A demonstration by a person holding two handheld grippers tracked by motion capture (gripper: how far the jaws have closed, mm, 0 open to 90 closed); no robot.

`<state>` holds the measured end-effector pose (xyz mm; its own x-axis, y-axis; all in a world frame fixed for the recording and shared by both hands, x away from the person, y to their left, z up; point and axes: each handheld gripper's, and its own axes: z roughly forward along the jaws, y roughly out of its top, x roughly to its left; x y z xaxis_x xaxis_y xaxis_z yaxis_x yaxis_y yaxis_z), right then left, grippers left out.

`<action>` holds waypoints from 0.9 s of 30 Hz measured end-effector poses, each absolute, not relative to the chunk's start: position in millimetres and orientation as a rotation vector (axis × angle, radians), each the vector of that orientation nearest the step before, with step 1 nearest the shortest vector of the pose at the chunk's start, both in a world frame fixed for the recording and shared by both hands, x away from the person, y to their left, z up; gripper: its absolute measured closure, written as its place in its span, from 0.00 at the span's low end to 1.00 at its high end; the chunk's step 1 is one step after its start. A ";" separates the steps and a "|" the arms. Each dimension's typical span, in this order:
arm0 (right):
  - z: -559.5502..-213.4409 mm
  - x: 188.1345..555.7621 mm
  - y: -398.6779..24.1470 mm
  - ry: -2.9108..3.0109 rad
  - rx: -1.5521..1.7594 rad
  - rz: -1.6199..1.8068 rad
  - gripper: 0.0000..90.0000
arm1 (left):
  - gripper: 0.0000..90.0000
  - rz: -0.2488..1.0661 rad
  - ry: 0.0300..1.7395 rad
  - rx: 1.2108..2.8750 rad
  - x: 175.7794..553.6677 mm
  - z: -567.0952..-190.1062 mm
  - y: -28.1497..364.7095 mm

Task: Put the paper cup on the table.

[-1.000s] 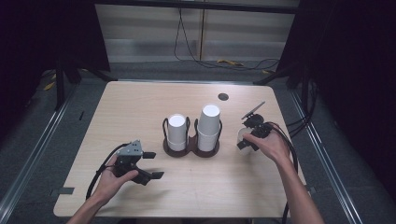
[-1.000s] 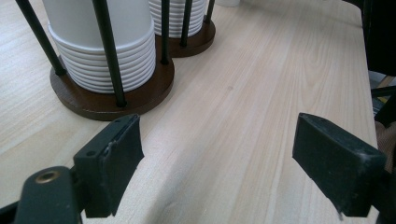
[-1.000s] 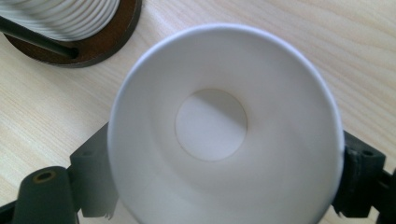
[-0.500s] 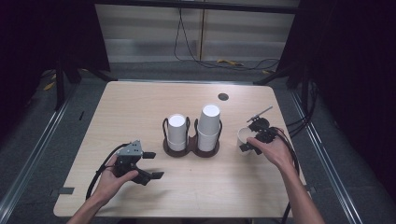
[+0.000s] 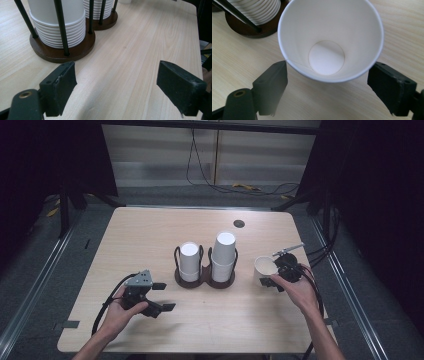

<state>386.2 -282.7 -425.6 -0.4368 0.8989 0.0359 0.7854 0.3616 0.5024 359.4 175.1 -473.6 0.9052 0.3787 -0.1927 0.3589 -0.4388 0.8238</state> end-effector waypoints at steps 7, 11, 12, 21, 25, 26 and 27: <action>-430.5 367.5 -286.4 2.282 1.524 0.755 0.20 | 0.18 0.057 0.533 2.050 358.2 -468.7 177.2; -434.4 354.7 -285.3 2.238 1.524 0.819 0.22 | 0.18 0.057 0.521 2.064 356.9 -466.8 179.0; -435.5 351.4 -284.3 2.233 1.517 0.834 0.22 | 0.18 0.057 0.525 2.063 355.8 -467.2 179.6; -440.2 324.2 -260.8 2.176 1.442 0.953 0.18 | 0.18 0.089 0.551 2.072 347.9 -467.4 184.3; -442.5 314.7 -244.0 2.187 1.379 1.025 0.17 | 0.18 0.087 0.573 2.058 344.0 -469.4 183.3; -442.1 313.2 -240.0 2.185 1.372 1.048 0.16 | 0.18 0.091 0.577 2.059 342.7 -470.9 182.3; -441.4 312.4 -236.5 2.194 1.355 1.067 0.16 | 0.18 0.090 0.576 2.064 341.3 -472.8 181.3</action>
